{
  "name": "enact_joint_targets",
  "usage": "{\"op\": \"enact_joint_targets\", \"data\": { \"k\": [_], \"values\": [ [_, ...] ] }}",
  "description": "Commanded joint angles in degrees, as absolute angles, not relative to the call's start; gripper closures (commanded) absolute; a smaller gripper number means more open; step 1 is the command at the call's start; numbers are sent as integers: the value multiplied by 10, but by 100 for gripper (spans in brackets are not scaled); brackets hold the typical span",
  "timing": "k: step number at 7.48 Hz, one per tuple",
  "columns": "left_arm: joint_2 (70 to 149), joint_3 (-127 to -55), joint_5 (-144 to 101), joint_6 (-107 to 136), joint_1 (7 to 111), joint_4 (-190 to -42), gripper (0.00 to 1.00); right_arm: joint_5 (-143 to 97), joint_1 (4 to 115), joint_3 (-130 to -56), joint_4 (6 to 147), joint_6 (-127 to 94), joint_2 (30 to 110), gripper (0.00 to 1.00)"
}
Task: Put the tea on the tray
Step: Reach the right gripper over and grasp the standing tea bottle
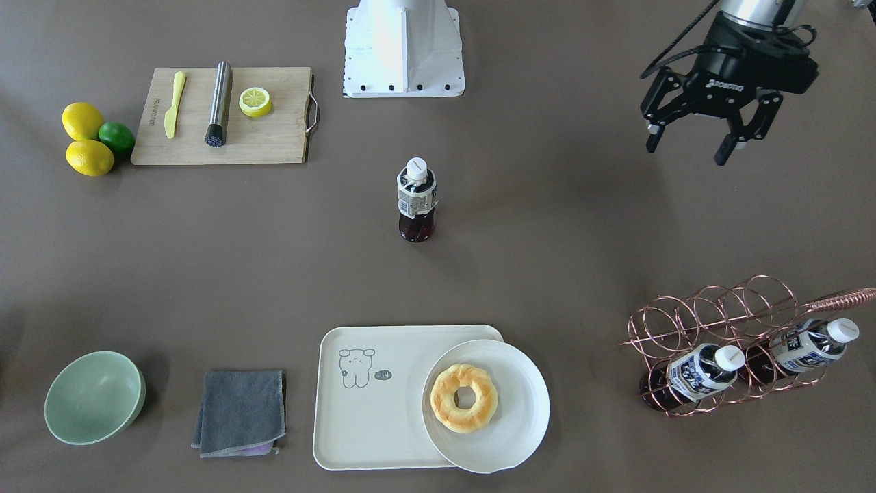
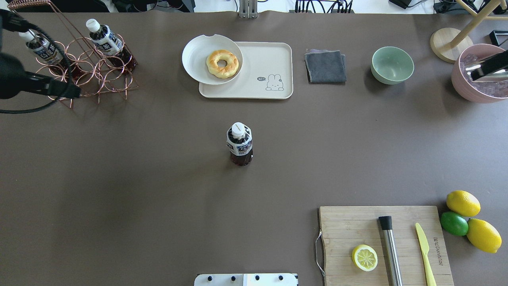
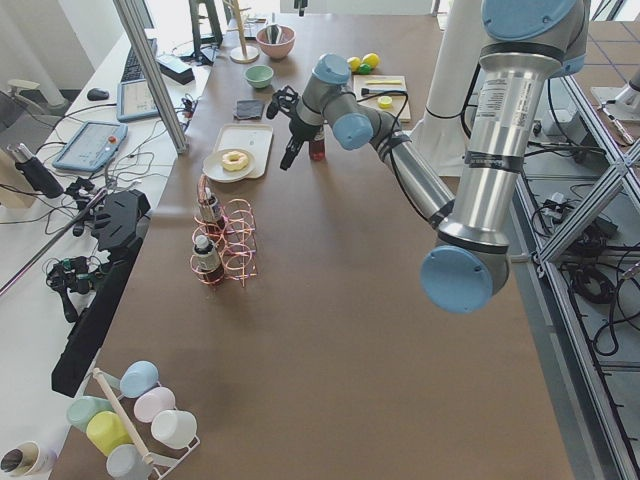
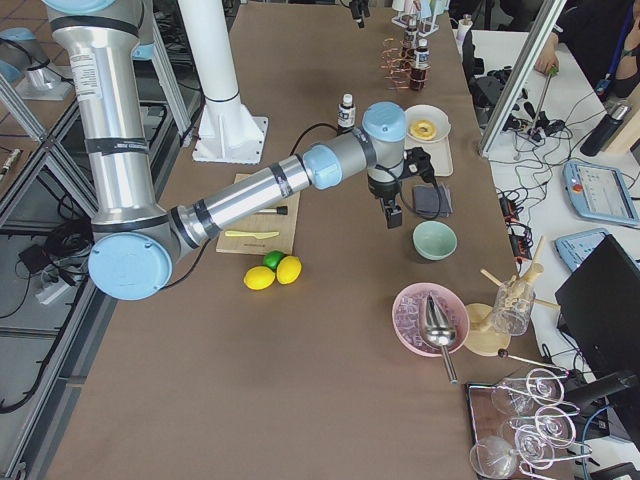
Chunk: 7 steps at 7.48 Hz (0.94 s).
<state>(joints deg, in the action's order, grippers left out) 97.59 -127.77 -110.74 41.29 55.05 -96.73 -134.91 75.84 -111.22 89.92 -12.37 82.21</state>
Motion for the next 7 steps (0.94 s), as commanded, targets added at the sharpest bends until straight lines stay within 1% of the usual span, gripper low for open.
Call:
{"op": "enact_joint_targets", "data": {
  "k": [1,2,3,4,6,7],
  "values": [
    [812,-1248,-1204,153,708,-1000,0,-1250,585,-1125,895,-423,665,0],
    [795,-1187,-1261,62,784,-1034,0,-1185,514,-1124,901,-525,611,0],
    [793,-1127,-1309,1,834,-1048,0,-1123,453,-1123,903,-601,574,0],
    [793,-1082,-1310,-54,863,-1061,0,-1082,413,-1122,918,-649,541,0],
    [792,-1025,-1312,-67,872,-1112,0,-1009,340,-1118,1048,-690,443,0],
    [792,-1002,-1312,-66,872,-1134,0,-963,300,-1097,1064,-720,413,0]
  ]
}}
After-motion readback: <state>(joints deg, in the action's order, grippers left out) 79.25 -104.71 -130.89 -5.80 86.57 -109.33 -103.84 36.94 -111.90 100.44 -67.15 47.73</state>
